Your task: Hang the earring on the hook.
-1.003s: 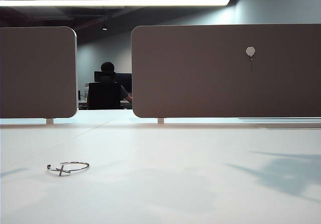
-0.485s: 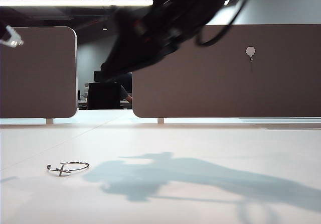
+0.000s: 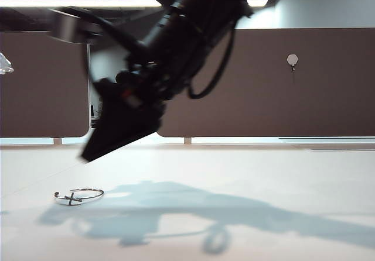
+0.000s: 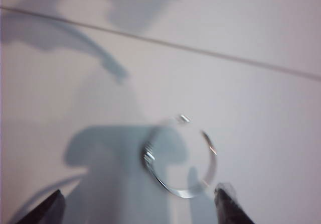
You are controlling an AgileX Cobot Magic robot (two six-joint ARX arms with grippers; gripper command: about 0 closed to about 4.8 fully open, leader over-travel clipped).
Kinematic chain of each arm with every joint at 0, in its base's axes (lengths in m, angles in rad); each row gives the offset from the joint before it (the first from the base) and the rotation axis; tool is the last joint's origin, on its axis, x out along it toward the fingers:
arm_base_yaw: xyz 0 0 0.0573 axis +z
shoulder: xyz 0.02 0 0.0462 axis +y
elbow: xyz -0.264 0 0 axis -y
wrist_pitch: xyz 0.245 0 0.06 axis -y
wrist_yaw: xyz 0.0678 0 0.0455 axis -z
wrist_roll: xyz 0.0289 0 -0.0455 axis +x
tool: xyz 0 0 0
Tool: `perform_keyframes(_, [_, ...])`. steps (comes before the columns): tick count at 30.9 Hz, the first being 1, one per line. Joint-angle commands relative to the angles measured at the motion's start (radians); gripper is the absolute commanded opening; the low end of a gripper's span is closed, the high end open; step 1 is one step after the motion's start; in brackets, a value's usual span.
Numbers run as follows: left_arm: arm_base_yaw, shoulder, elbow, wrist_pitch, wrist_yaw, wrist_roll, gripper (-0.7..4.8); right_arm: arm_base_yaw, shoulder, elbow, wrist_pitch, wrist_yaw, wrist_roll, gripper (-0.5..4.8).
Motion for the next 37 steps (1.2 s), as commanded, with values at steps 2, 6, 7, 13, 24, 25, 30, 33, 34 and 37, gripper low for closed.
perform_keyframes(2, [-0.001,0.000,0.007,0.006,-0.011,0.021,4.79,0.025,0.051,0.004,0.034,0.042,-0.019,3.77])
perform_keyframes(6, [-0.001,-0.002,0.007,-0.006,-0.011,0.022,4.79,0.032,0.108,0.004,0.044,0.125,-0.049,3.76])
perform_keyframes(7, [-0.001,-0.002,0.007,-0.014,-0.011,0.022,4.79,0.030,0.116,0.004,0.049,0.124,-0.049,3.76])
perform_keyframes(13, [-0.001,-0.002,0.007,-0.017,-0.011,0.022,4.79,0.023,0.136,0.004,0.101,0.117,-0.056,3.23])
perform_keyframes(24, [-0.001,-0.002,0.007,-0.017,-0.013,0.022,4.79,0.011,0.174,0.004,0.107,0.090,-0.032,1.37])
perform_keyframes(25, [-0.001,-0.002,0.007,-0.017,-0.015,0.022,4.79,0.008,0.179,0.004,0.107,0.090,-0.031,1.36])
perform_keyframes(30, [-0.001,-0.002,0.007,-0.016,-0.016,0.022,4.79,0.002,0.189,0.004,0.108,0.101,-0.031,0.66])
perform_keyframes(33, [-0.001,-0.002,0.007,-0.016,-0.018,0.022,4.79,0.002,0.189,0.004,0.108,0.113,-0.031,-0.05])
perform_keyframes(34, [-0.001,-0.002,0.007,-0.016,-0.019,0.021,4.79,0.002,0.189,0.004,0.108,0.113,-0.031,-0.05])
perform_keyframes(37, [-0.001,-0.002,0.007,-0.016,-0.019,0.021,4.79,0.002,0.187,0.004,0.113,0.113,-0.031,-0.05])
